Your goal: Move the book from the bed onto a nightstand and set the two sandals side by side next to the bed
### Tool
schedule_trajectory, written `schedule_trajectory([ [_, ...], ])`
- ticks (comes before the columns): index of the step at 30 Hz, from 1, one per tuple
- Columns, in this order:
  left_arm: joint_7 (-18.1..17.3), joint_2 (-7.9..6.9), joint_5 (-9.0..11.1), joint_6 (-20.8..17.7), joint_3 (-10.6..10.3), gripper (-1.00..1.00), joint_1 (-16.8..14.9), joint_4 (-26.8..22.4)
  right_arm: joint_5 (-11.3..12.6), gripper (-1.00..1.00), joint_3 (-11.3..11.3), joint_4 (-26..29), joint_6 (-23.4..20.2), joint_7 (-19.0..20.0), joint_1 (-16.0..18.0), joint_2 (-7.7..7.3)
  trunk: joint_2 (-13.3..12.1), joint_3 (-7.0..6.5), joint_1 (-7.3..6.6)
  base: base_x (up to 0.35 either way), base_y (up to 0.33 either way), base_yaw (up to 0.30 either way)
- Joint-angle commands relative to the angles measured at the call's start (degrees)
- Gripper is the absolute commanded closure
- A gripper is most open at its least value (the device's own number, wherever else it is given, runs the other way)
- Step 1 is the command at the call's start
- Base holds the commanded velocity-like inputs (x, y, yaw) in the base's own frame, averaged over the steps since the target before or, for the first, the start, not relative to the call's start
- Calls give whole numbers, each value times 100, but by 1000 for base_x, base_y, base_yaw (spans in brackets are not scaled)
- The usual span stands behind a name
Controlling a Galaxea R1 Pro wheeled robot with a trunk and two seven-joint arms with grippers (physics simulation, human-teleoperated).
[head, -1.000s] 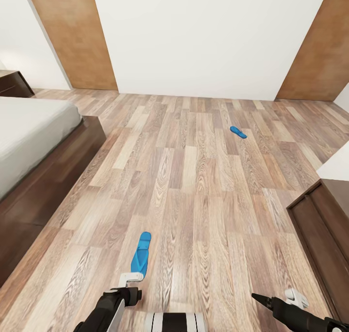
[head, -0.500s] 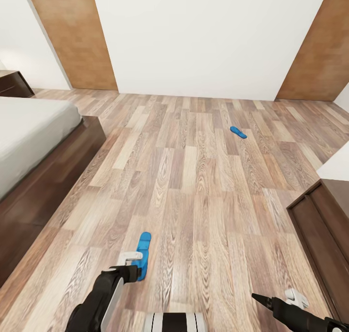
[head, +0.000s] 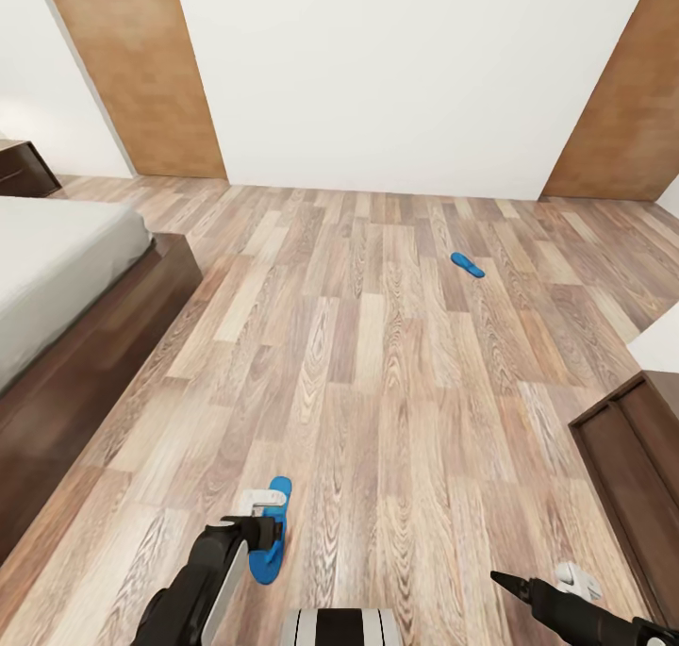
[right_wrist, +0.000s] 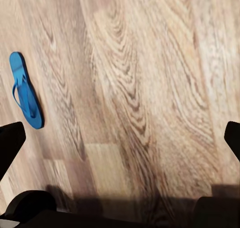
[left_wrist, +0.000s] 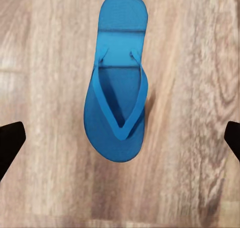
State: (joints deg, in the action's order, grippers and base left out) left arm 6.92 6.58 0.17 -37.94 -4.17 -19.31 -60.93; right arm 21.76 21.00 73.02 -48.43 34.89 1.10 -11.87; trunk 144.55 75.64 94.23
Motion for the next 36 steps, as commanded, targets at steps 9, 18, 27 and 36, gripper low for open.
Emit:
schedule_trajectory([
  [9, 8, -3, 17, -21, -48, -100, -2, -6, 3, -100, 9, 2, -35, 18, 4, 1, 2, 4, 0, 66, 0, 0],
  [18, 3, 0, 10, -16, -49, -100, 0, -6, 16, -100, 13, 6, -26, 25, 3, 1, 2, 4, 0, 118, 0, 0],
  [27, 8, -5, 10, -20, -49, -100, 0, -6, 29, -100, 11, 12, -9, 34, 4, 1, 2, 4, 0, 5, 0, 0],
  [36, 11, -6, 14, -21, -49, -100, 0, -6, 37, -100, 9, 28, -20, 35, 4, 1, 2, -1, 0, 0, 0, -46],
])
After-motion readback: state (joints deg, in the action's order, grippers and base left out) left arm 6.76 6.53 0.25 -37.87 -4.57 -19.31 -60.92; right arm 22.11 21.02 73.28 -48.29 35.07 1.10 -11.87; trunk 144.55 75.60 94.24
